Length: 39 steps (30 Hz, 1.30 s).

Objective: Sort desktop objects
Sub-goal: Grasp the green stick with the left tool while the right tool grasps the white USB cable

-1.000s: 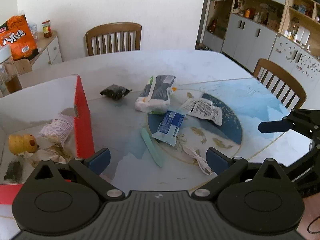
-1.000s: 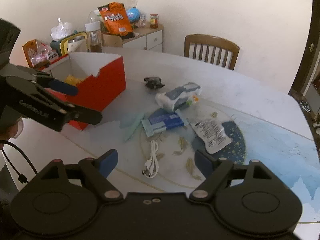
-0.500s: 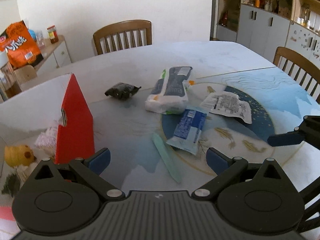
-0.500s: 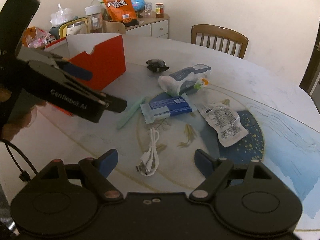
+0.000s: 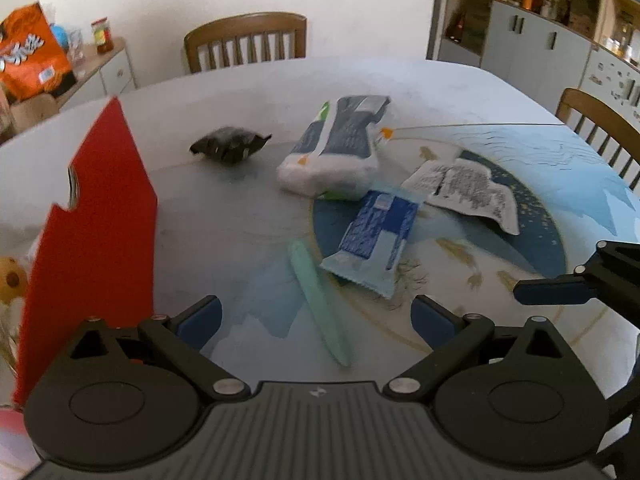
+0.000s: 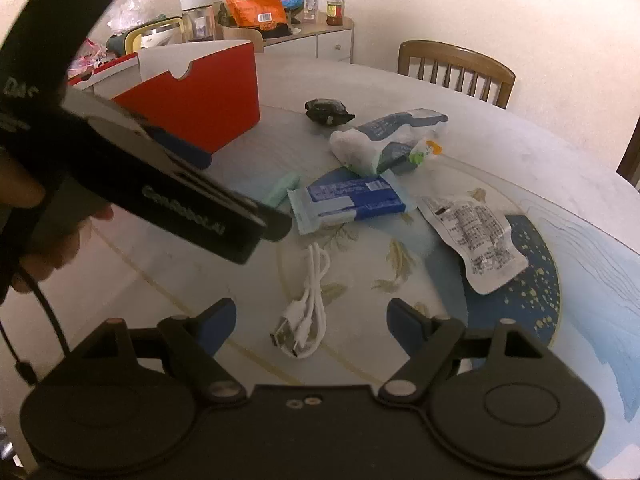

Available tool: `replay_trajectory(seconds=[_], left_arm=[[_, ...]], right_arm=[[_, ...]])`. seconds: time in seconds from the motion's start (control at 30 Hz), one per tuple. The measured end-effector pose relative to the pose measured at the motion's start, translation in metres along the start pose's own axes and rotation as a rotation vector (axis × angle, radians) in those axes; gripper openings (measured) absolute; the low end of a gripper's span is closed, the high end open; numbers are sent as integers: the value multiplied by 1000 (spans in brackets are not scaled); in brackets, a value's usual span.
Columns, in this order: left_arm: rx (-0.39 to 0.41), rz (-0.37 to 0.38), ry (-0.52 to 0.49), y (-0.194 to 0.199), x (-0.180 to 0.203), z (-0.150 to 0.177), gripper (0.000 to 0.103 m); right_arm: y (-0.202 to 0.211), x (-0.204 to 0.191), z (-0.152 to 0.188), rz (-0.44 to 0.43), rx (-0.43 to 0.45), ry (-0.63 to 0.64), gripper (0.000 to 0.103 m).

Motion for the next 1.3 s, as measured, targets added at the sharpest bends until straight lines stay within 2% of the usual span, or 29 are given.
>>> replay_trajectory(seconds=[0.17,0.23,0.3,0.57,0.7,0.8,0.83,0.87,0.9,1.03,1.07,1.13,1.3], left_arm=[[-13,7,29,-9,-3,1,90],[-14,6,34,-12,-4,0,88],[-19,7,43,-16,-6,0,83],[1,3,27,-20,-4,-3,77],[10,-10,-13,-22,1,-2,73],[19,-4,-23,-21,3,-1,65],[22,-2,-26,-20,3,-2,58],[27,2,-30,-19,4,-2,42],[29,3,-35,-19,4,-3,35],[28,7,-34,-19,2,-4,27],[26,8,-31,-19,0,-5,20],[21,13,-15,-19,-4,-6,12],[24,18,-19,-19,-6,-6,11]], right_arm=[[-7,1,-7,-8,22,0,80],[-11,2,-9,-6,21,3,73],[-15,4,-10,2,12,0,54],[-24,11,-12,10,3,-13,51],[-24,11,-14,12,8,-11,40],[-24,13,-14,16,9,-12,33],[-24,13,-14,19,9,-12,31],[-24,13,-14,20,9,-10,29],[-24,13,-14,21,9,-10,24],[-23,16,-15,30,3,-18,17],[-23,17,-15,31,1,-19,15],[-22,17,-15,36,-3,-10,11],[-19,15,-15,50,-13,-12,10]])
Point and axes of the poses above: each gripper's, at about its wrist camera, not at the fingertips, and y roughly against the way its jaws point, x to its right, z to its underside, the point moved 3 cm from there along -y, roughly the way its jaws point, and after that the axes turned 4 degrees about -x, right-handed, at the moved point
